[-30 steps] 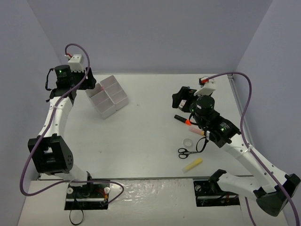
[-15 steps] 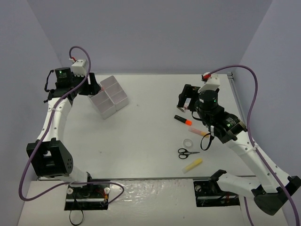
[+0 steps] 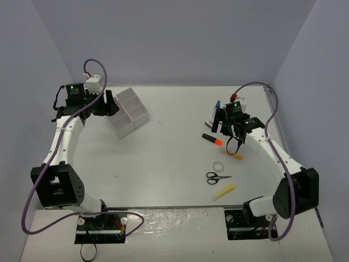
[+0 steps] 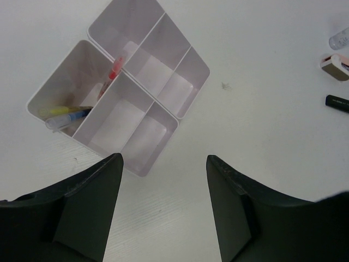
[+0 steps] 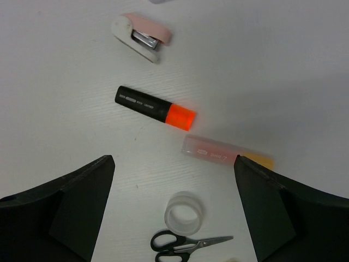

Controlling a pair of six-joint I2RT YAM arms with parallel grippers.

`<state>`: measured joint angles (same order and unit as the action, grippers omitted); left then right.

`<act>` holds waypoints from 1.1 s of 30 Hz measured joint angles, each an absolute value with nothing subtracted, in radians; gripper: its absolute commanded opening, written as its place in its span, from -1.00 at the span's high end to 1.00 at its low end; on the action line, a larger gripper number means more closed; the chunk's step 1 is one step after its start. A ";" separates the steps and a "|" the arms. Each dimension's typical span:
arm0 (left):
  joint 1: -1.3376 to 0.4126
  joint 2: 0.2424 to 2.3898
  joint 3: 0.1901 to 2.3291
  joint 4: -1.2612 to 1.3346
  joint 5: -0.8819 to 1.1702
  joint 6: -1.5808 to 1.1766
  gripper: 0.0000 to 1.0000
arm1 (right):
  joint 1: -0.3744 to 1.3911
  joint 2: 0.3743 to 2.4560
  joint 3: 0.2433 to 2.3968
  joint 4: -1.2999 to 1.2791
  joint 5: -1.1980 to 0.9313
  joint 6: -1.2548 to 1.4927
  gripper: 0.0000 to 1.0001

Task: Sort the stationery into containers
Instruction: Pick up the stationery from the corner of the board.

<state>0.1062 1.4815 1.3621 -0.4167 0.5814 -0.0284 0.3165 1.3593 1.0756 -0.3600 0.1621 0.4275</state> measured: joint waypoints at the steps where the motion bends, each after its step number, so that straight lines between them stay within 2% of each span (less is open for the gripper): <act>1: 0.106 1.481 1.354 -0.419 0.583 -0.028 -0.19 | 0.271 1.383 1.076 -0.358 0.141 0.441 -0.70; 7: 0.106 1.481 1.337 -0.426 0.593 -0.024 -0.19 | 0.080 1.351 1.000 -0.343 0.129 0.605 -0.76; 15: 0.106 1.481 1.337 -0.421 0.605 -0.034 -0.19 | 0.077 1.152 0.901 -0.352 0.133 0.751 -0.72; 20: 0.106 1.481 1.332 -0.416 0.607 -0.039 -0.19 | 0.071 1.172 0.830 -0.369 0.130 0.909 -0.60; 26: 0.106 1.471 1.275 -0.398 0.606 -0.036 -0.19 | 0.071 1.250 0.825 -0.381 0.131 0.992 -0.63; 33: 0.106 1.469 1.237 -0.416 0.602 -0.033 -0.19 | 0.071 1.232 0.821 -0.379 0.134 1.071 -0.65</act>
<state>0.1062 1.4693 1.2366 -0.4156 0.6025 -0.0331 0.0708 1.2319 0.8206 -0.3794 0.1340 1.0706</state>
